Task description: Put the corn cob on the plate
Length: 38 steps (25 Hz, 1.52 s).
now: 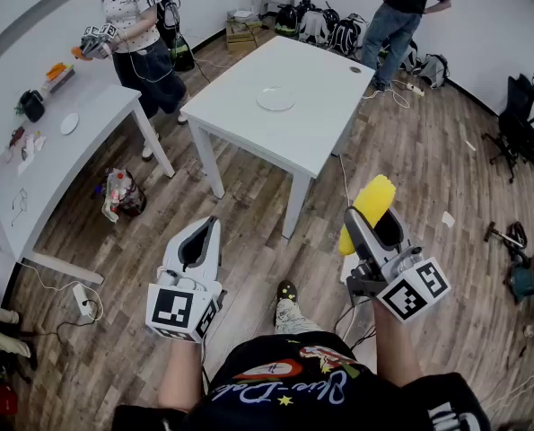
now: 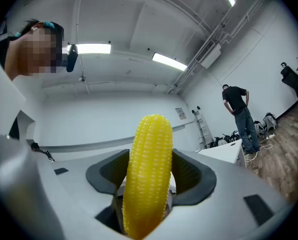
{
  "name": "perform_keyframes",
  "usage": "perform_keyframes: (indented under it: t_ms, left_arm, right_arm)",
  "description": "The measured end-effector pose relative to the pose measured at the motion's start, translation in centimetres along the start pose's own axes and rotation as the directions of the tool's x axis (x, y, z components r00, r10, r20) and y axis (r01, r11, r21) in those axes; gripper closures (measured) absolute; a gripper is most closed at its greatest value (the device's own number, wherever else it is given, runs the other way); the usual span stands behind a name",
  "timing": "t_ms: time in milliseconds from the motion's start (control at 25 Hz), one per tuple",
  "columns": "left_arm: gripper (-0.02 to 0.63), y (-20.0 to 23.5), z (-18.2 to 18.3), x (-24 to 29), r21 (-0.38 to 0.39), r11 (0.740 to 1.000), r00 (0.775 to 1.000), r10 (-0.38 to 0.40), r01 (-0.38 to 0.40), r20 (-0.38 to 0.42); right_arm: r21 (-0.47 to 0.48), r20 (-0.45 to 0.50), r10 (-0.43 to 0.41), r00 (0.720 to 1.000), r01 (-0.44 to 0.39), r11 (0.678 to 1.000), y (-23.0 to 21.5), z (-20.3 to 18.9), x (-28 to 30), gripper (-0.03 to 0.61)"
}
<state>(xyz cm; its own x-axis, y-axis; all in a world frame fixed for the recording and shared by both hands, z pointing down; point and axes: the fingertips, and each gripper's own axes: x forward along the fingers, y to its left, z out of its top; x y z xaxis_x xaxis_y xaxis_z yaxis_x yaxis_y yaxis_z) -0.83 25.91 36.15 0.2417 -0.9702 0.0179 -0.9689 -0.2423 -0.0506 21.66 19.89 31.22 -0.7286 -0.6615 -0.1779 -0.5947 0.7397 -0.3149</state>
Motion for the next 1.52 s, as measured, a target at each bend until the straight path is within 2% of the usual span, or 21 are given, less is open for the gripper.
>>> perform_keyframes:
  t_ms: [160, 440, 680, 880, 1080, 1240, 1400, 1520]
  left_arm:
    - [0.618, -0.3, -0.4, 6.7, -0.002, 1.000, 1.000, -0.028, 0.028, -0.006]
    - [0.618, 0.0, 1.1, 17.9, 0.024, 0.997, 0.997, -0.069, 0.068, 0.020]
    - [0.618, 0.4, 1.1, 24.4, 0.027, 0.996, 0.996, -0.089, 0.088, 0.011]
    - [0.618, 4.6, 0.1, 27.5, 0.022, 0.998, 0.998, -0.062, 0.062, 0.002]
    - [0.618, 11.6, 0.0, 33.6, -0.004, 0.998, 0.998, -0.068, 0.068, 0.006]
    - [0.618, 15.3, -0.8, 39.1, -0.009, 0.989, 0.989, -0.146, 0.146, -0.001]
    - [0.618, 18.4, -0.1, 44.3, -0.010, 0.977, 0.977, -0.214, 0.214, 0.007]
    - [0.618, 19.5, 0.2, 47.0, -0.010, 0.955, 0.955, -0.296, 0.297, 0.025]
  right_arm:
    - [-0.014, 0.002, 0.003, 1.000, -0.003, 1.000, -5.3, 1.6, 3.9, 0.328]
    - [-0.020, -0.001, 0.011, 1.000, -0.011, 1.000, -12.9, 3.3, 9.8, 0.328]
    - [-0.022, -0.069, -0.024, 0.997, 0.022, 1.000, -19.1, 2.1, 13.2, 0.328]
    - [-0.006, -0.101, -0.042, 0.994, 0.041, 0.999, -21.5, 0.1, 17.1, 0.328]
    - [0.021, -0.107, -0.035, 0.994, 0.037, 0.999, -22.9, -0.5, 25.5, 0.328]
    - [-0.022, -0.101, -0.068, 0.993, 0.066, 0.998, -24.0, -0.6, 31.4, 0.328]
    - [-0.034, -0.120, -0.116, 0.986, 0.112, 0.993, -26.0, -1.2, 37.1, 0.328]
    - [-0.054, -0.166, -0.171, 0.971, 0.164, 0.985, -27.9, -2.9, 39.8, 0.328]
